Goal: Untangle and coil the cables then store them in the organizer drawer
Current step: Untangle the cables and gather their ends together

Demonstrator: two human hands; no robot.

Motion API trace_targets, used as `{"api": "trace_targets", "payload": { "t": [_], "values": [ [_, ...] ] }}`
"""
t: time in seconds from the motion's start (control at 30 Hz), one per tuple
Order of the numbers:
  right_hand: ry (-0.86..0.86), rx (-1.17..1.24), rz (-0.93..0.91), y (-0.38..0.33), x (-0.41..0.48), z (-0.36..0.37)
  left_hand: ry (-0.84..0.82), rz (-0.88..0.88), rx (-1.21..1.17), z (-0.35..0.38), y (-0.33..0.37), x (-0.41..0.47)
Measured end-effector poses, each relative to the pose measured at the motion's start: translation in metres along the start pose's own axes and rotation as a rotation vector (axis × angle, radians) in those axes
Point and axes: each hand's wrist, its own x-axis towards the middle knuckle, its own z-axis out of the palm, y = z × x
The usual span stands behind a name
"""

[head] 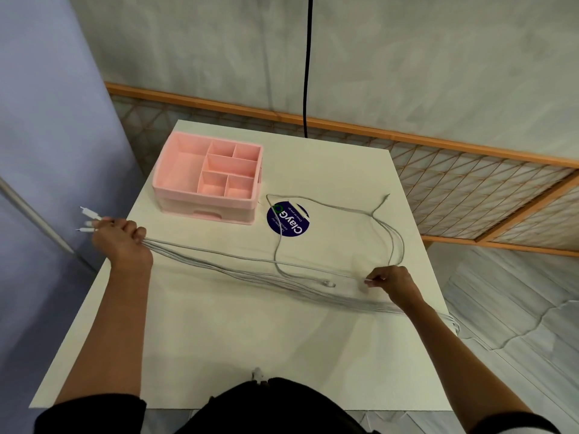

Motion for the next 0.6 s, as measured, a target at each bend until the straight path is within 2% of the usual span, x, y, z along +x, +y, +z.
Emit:
{"api": "trace_targets", "payload": {
  "t": [0.1, 0.2, 0.3, 0.43, 0.5, 0.6],
  "values": [
    [0.019, 0.015, 0.003, -0.008, 0.006, 0.000, 0.013, 0.026, 0.034, 0.005, 0.004, -0.003],
    [0.043, 0.011, -0.084, -0.026, 0.012, -0.001, -0.074, 0.060, 0.126, 0.015, 0.006, -0.014],
    [0.089, 0.018, -0.202, -0.057, 0.018, 0.000, -0.296, 0.050, 0.330, 0.036, -0.014, -0.033],
    [0.096, -0.017, -0.383, -0.112, 0.026, 0.005, -0.574, 0.090, 0.831, 0.061, -0.049, -0.064],
    [0.087, 0.013, -0.442, -0.136, 0.029, 0.009, -0.749, 0.080, 0.974, 0.066, -0.065, -0.081],
    [0.082, 0.071, -0.509, -0.160, 0.034, 0.012, -0.849, 0.054, 1.150, 0.067, -0.077, -0.099]
  ]
}}
